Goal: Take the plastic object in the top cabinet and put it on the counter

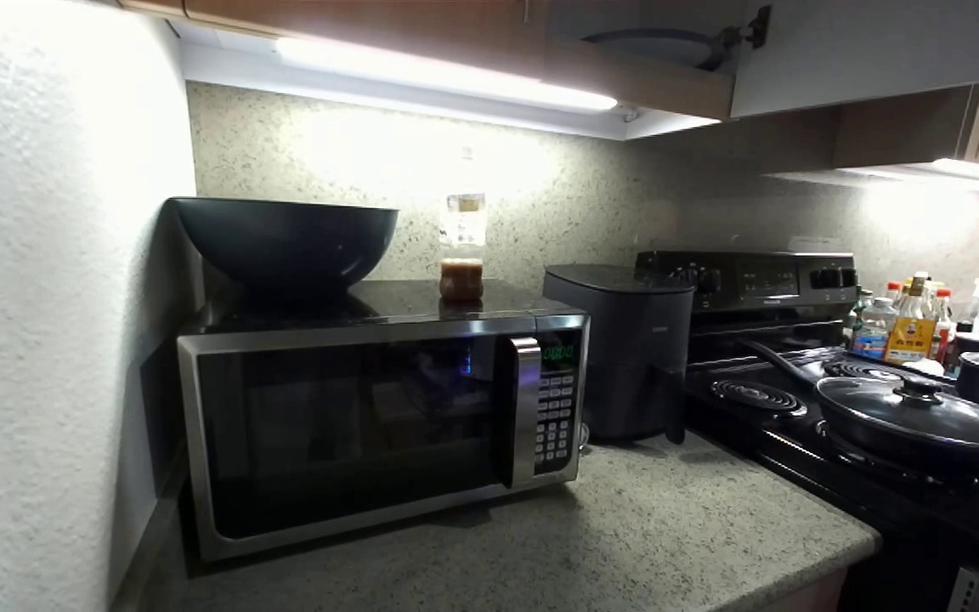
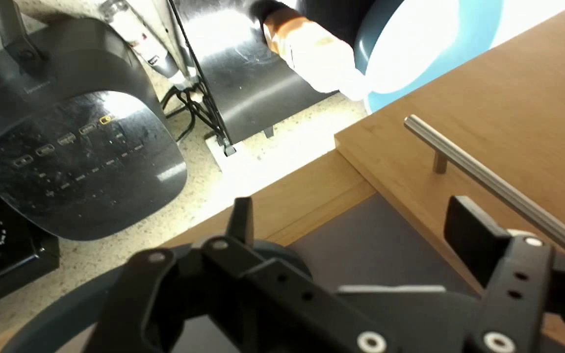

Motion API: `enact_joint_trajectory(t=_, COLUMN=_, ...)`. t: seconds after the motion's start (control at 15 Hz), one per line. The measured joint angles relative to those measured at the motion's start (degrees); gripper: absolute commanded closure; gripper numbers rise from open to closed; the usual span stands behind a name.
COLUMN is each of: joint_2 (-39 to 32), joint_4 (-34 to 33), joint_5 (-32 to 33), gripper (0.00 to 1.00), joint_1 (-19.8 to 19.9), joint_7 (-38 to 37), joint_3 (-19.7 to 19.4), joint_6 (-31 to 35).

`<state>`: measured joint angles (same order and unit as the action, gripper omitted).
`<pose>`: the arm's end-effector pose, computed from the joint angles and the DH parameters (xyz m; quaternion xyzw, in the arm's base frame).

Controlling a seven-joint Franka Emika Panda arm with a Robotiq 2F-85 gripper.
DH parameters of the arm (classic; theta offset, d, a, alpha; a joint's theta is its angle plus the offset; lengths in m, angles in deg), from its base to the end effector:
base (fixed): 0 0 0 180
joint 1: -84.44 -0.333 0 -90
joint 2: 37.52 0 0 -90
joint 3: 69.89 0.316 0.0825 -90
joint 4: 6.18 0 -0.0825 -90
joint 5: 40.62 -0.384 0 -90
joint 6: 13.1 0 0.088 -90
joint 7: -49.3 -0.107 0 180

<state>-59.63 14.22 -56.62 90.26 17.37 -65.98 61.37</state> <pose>0.5217 0.0005 0.8938 -0.9288 0.2126 -0.2312 0.1967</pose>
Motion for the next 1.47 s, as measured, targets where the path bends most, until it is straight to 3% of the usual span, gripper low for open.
enact_joint_trajectory(t=0.6, joint_2=-0.2, joint_4=0.0, joint_5=-0.1, gripper=0.00, joint_1=0.0, joint_7=-3.5, joint_3=-0.4, joint_6=-0.2)
enact_joint_trajectory(t=1.2, joint_2=-0.4, joint_4=0.0, joint_5=-0.2, gripper=0.00, joint_1=1.9, joint_7=-23.3, joint_3=-1.1, joint_6=1.1)
enact_joint_trajectory(t=1.47, joint_2=-0.4, joint_4=0.0, joint_5=0.1, gripper=0.00, joint_1=1.6, joint_7=-24.7, joint_3=-1.5, joint_6=1.6)
